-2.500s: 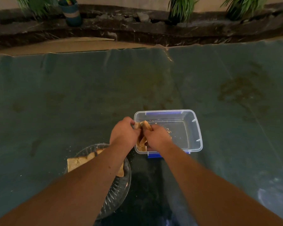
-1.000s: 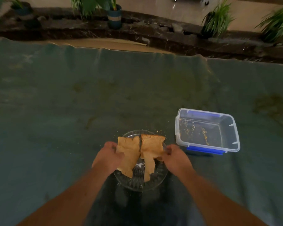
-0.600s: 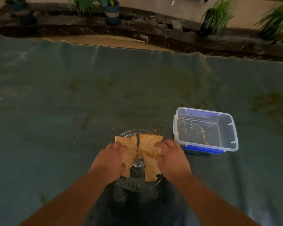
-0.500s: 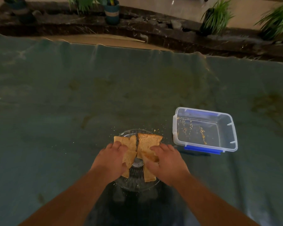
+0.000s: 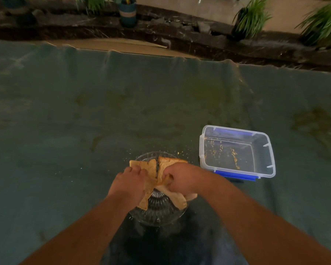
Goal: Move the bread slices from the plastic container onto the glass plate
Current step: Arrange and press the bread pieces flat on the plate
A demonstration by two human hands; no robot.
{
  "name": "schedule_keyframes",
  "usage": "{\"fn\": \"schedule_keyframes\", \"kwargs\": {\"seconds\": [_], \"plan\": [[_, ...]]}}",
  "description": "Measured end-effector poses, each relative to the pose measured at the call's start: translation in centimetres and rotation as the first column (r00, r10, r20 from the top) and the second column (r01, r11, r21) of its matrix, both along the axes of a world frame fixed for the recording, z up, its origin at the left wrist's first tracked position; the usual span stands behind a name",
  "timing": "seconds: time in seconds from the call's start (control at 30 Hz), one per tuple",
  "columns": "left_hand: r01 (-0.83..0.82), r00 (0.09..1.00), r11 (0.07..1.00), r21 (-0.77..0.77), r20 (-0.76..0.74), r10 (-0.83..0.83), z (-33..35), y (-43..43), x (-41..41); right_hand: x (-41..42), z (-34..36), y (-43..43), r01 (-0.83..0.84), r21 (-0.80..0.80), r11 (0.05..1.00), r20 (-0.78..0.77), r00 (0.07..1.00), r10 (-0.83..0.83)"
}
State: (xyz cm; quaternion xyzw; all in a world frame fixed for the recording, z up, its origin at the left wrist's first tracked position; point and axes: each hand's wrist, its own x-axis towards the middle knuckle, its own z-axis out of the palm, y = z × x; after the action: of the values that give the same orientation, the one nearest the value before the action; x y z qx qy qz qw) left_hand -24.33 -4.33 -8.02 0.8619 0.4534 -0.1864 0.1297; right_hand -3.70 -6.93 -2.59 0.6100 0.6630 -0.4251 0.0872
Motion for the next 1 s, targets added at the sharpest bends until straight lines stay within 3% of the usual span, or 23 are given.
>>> {"fn": "schedule_keyframes", "kwargs": {"seconds": [0.07, 0.13, 0.23, 0.3, 0.37, 0.47, 0.63, 1.0], "plan": [[0.0, 1.0, 1.0, 0.006, -0.015, 0.0, -0.2, -0.1, 0.1, -0.8, 0.0, 1.0, -0.104, -0.125, 0.987, 0.065, 0.991, 0.113], [0.0, 1.0, 1.0, 0.021, -0.014, 0.001, -0.4, -0.1, 0.2, -1.3, -0.7, 1.2, -0.141, -0.126, 0.982, 0.168, 0.973, 0.161], [-0.002, 1.0, 0.999, 0.047, -0.007, 0.002, -0.6, -0.1, 0.0, -1.2, -1.8, 0.4, -0.135, 0.167, 0.977, 0.326, 0.942, 0.074], [0.009, 1.0, 0.998, 0.063, -0.014, -0.008, -0.7, 0.1, -0.1, -0.8, -2.8, -0.5, -0.062, 0.273, 0.96, 0.323, 0.946, -0.031], [0.016, 1.0, 0.997, 0.074, -0.018, -0.015, -0.9, 0.2, -0.2, -0.6, -3.8, -1.6, -0.001, 0.225, 0.974, 0.335, 0.939, -0.077], [0.011, 1.0, 0.998, 0.057, 0.001, -0.011, -0.9, 0.5, -0.2, -0.6, -5.2, -3.0, -0.054, 0.149, 0.987, 0.395, 0.919, -0.009], [-0.001, 1.0, 1.0, 0.018, 0.025, 0.0, -1.1, 0.5, 0.1, -1.1, -6.3, -3.4, -0.106, 0.234, 0.967, 0.401, 0.916, 0.003], [0.0, 1.0, 1.0, -0.024, -0.007, 0.0, -1.1, 1.0, 0.3, -0.7, -6.8, -3.1, -0.117, 0.259, 0.959, 0.365, 0.931, 0.015]]}}
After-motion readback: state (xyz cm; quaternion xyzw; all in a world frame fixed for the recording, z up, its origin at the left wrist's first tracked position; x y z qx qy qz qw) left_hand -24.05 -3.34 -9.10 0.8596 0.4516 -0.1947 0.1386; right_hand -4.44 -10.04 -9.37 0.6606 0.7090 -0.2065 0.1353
